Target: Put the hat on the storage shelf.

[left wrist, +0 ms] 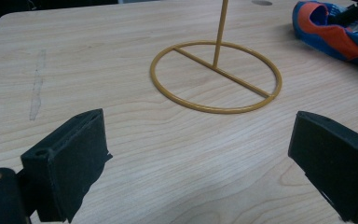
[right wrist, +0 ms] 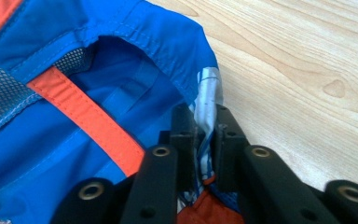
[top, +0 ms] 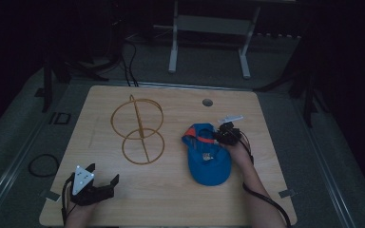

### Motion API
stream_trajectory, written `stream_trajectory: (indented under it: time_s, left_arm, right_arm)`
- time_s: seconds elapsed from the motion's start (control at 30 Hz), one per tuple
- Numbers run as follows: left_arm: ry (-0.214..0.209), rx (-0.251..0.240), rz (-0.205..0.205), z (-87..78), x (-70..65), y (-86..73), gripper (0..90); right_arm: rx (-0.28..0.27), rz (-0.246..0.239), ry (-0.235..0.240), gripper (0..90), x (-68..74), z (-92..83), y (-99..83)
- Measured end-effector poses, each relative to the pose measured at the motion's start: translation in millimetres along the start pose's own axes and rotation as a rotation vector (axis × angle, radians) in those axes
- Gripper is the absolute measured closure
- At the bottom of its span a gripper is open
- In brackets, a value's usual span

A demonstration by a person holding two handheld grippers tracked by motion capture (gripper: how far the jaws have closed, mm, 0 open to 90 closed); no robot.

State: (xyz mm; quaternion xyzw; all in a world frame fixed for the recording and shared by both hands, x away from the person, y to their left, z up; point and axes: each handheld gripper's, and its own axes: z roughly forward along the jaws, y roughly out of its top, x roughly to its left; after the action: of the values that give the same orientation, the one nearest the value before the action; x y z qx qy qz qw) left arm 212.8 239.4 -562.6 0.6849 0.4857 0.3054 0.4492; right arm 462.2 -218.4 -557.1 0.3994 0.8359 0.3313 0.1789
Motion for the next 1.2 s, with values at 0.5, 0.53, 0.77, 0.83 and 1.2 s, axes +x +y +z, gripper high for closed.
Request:
stream_trajectory:
  time_s: [0.5,0.53,0.77,0.83,1.2]
  left_arm:
    - [-0.001,0.009,0.023,1.5,-3.5,0.3,5.0]
    - [0.001,0.008,0.022,1.3,-3.4,0.4,4.9]
    - [0.009,0.008,0.019,0.5,-3.2,0.6,5.0]
    - [0.002,0.002,0.011,-0.1,-3.4,1.0,4.9]
    - [-0.049,-0.004,-0.016,-2.0,-10.7,6.1,5.0]
  right_arm:
    - [-0.031,0.003,0.026,86.1,6.2,-18.3,4.5]
    - [-0.042,-0.001,0.022,86.1,6.9,-21.5,5.9]
    - [-0.12,-0.032,0.013,86.2,15.5,-52.7,22.1]
    - [-0.149,-0.042,0.01,86.2,18.0,-62.9,26.6]
    - [-0.27,-0.072,0.01,86.2,30.6,-118.1,51.0]
